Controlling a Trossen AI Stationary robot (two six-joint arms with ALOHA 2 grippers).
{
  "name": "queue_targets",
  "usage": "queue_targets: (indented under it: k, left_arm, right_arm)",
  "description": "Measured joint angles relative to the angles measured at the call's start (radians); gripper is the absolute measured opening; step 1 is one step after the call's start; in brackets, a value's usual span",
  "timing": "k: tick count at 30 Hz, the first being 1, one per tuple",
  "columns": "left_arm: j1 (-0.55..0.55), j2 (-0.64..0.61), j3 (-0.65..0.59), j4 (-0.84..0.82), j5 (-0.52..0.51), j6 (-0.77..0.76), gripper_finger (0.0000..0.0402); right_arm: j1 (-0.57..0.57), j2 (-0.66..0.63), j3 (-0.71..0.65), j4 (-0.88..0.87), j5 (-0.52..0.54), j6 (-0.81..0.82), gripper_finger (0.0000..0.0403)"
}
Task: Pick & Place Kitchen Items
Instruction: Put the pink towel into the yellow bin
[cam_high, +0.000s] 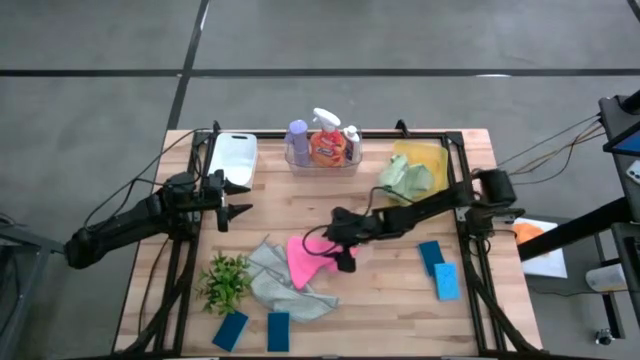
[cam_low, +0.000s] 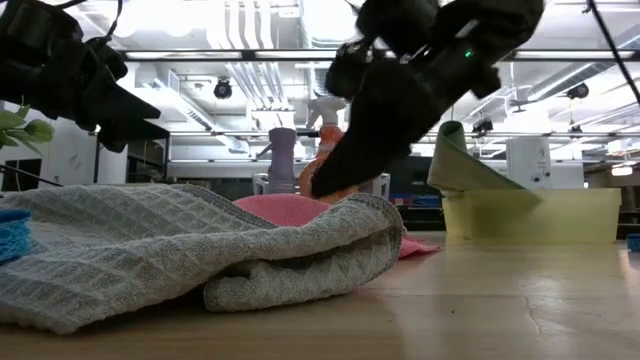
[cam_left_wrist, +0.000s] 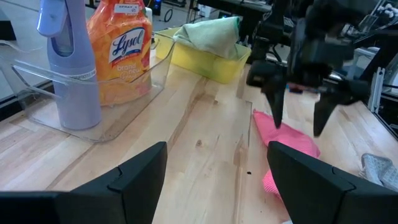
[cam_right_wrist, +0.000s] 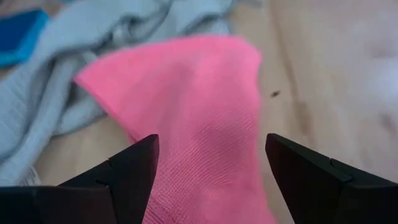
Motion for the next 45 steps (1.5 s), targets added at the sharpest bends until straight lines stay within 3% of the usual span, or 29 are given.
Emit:
queue_targets:
  k: [13,17,24,31,39,45]
  left_arm:
    - [0.000,0.000,0.000,0.000,0.000,0.000,0.0287]
    - [0.000,0.000,0.000,0.000,0.000,0.000,0.0287]
    - [0.000,0.000,0.000,0.000,0.000,0.000,0.0287]
    - [0.000,0.000,0.000,-0.001,0.000,0.000,0.0287]
    - [0.000,0.000,0.000,-0.006,0.000,0.000,0.0287]
    - [-0.001,0.007,0.000,-0.005,0.000,0.000,0.0287]
  right_arm:
    - [0.008,0.167,0.085,-0.022,-0.010,0.010,0.0288]
    - [0.014,0.171,0.085,-0.023,0.009,0.010,0.0226]
    - [0.018,0.150,0.081,-0.043,-0.005,0.013,0.0037]
    - [0.025,0.116,0.079,-0.013,-0.008,0.012,0.0022]
    - [0.040,0.024,-0.001,0.339,-0.030,-0.056,0.0020]
    - [0.040,-0.046,-0.190,0.697,-0.031,-0.096,0.0019]
